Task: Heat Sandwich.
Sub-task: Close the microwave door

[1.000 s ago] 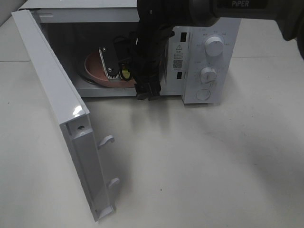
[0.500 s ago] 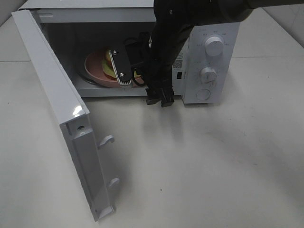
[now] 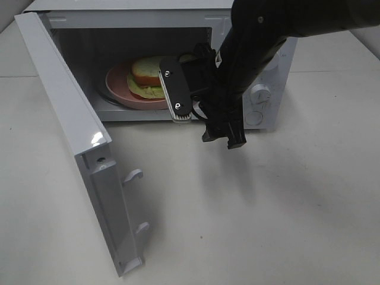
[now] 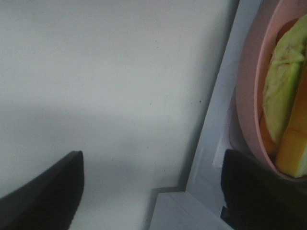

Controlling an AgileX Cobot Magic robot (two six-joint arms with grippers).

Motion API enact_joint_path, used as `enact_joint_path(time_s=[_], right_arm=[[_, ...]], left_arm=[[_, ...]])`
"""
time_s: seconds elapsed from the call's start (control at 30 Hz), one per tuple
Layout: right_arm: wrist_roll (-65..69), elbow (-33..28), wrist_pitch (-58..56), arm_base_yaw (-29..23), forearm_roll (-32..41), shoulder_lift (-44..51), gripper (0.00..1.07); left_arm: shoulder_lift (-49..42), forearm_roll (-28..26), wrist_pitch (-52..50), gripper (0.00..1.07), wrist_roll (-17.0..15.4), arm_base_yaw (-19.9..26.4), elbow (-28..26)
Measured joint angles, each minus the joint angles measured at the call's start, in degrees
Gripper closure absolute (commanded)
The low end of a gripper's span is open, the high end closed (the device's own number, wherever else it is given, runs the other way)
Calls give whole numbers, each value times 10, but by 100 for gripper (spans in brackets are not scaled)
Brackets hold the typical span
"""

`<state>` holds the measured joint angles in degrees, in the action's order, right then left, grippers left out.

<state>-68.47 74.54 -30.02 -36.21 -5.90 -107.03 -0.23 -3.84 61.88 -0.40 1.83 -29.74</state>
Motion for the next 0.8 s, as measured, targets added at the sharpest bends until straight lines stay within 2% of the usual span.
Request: enact_joint_path(time_s=[0.47,0.6,0.8], right_arm=[[45,-133,30,0,1,129,31],[93,-189,32,0,1,186,31],[183,-232,33,0,1,231,31]], left_arm=[[0,0,0,7,0,0,0],[0,0,0,7,0,0,0],[0,0,0,7,0,0,0]])
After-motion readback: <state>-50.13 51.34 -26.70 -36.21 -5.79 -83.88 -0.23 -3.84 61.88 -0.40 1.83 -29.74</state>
